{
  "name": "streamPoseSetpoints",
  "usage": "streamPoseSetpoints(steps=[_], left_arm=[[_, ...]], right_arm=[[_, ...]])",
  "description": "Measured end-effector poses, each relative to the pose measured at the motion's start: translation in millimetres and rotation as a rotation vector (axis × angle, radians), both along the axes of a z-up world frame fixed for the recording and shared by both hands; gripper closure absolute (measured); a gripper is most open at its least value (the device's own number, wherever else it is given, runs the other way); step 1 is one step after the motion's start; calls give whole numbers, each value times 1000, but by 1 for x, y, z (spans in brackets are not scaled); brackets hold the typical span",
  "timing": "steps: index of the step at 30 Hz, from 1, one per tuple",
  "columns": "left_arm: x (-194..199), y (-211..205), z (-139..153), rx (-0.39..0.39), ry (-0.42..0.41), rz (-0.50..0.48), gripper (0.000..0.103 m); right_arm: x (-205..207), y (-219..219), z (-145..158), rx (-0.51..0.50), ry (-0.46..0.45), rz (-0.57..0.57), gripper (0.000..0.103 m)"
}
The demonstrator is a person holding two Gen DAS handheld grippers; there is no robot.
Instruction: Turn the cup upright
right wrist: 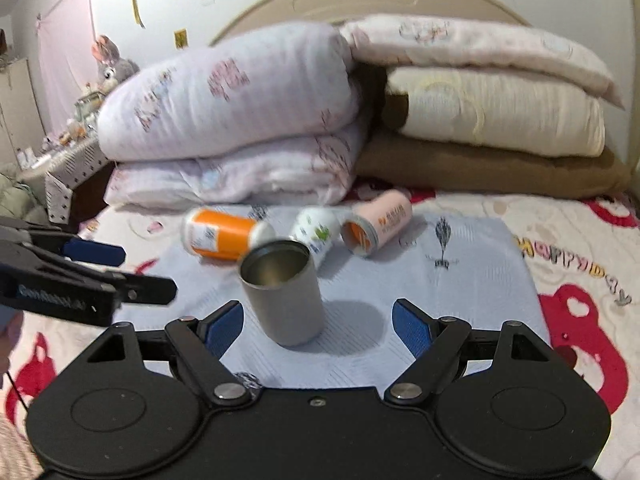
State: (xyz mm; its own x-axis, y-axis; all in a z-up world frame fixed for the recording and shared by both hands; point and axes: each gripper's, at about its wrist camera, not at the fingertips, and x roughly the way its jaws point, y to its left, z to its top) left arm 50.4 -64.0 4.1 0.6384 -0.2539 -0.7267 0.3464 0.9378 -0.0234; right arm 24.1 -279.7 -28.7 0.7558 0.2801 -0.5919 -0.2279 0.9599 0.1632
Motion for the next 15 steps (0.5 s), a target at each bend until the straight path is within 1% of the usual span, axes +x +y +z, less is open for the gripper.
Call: streamPoseSetpoints(steps=[2,5,8,10,12,15], left_arm=[[-9,0,10,4,-5,-1,16],[-21,0,20,30,-17,20,12],[-28,4,26,61,-12,62,1],[-29,5,26,107,24,105,0],[-30,8,23,137,49,128,0],[-32,16,20,132,76,147,0]], right_arm=[[-8,-1,14,-1,-3,-2,18],[-21,-4,30,-12,-18,-22,18],[-31,-10,42,-15,-10,-56,18],[-38,-12,50,-37,-13,-73,17],[-44,-11,56,-61,-15,-94,13],[-49,-7,63,-99,4,-123,12]])
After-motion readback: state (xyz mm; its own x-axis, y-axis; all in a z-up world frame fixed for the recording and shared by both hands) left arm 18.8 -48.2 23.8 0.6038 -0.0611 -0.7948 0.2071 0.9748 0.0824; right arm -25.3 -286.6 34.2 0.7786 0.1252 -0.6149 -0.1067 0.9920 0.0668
